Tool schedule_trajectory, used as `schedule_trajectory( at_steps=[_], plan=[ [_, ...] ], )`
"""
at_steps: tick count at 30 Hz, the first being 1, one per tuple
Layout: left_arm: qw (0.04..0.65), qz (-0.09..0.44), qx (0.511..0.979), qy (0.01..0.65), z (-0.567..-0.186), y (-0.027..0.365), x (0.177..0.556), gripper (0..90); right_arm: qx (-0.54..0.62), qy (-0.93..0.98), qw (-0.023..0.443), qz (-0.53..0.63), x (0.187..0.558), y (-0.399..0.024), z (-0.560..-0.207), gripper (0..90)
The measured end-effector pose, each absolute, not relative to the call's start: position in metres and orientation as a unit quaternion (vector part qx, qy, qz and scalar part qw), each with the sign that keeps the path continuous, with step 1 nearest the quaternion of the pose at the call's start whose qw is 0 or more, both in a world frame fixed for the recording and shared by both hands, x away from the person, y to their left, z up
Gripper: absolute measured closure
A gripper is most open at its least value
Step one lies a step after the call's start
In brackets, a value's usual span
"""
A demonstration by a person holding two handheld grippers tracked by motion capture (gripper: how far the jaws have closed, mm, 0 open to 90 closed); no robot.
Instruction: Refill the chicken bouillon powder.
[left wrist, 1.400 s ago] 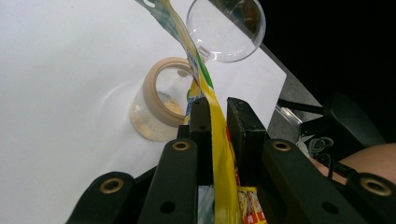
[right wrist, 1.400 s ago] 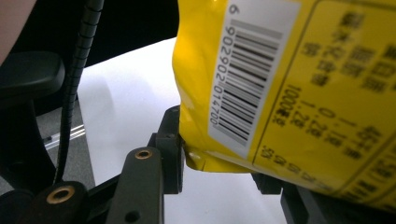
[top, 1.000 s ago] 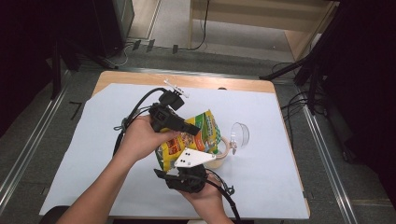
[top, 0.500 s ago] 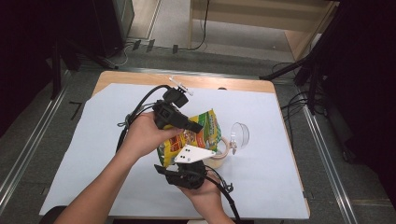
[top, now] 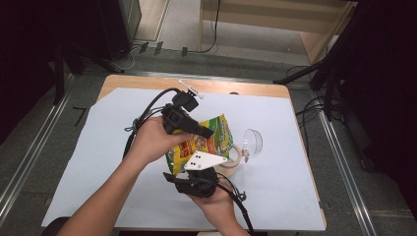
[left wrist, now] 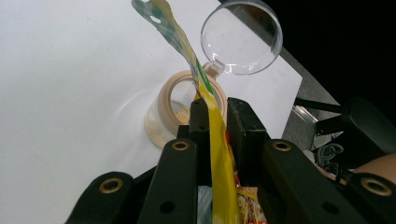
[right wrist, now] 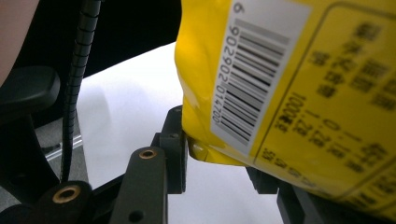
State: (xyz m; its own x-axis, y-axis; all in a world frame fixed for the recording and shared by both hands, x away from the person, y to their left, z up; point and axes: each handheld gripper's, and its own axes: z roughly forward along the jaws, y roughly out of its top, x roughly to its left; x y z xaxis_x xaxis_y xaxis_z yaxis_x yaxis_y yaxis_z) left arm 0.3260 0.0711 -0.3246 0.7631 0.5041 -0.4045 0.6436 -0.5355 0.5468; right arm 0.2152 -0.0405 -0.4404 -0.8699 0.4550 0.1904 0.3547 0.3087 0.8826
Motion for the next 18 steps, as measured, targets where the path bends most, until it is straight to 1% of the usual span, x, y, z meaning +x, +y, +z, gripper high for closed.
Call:
schedule_trajectory(
  at_steps=[16, 18],
  plan=[
    [0.361, -0.096, 0.868, 0.328, -0.3244, 0.0752, 0.3268, 81.4, 0.245, 0.81, 0.05, 0.531, 0.217, -0.0401, -0.4387, 65.7],
    [0.358, -0.089, 0.869, 0.329, -0.3263, 0.0738, 0.3252, 81.4, 0.25, 0.81, 0.032, 0.529, 0.219, -0.0394, -0.4407, 65.9]
  ],
)
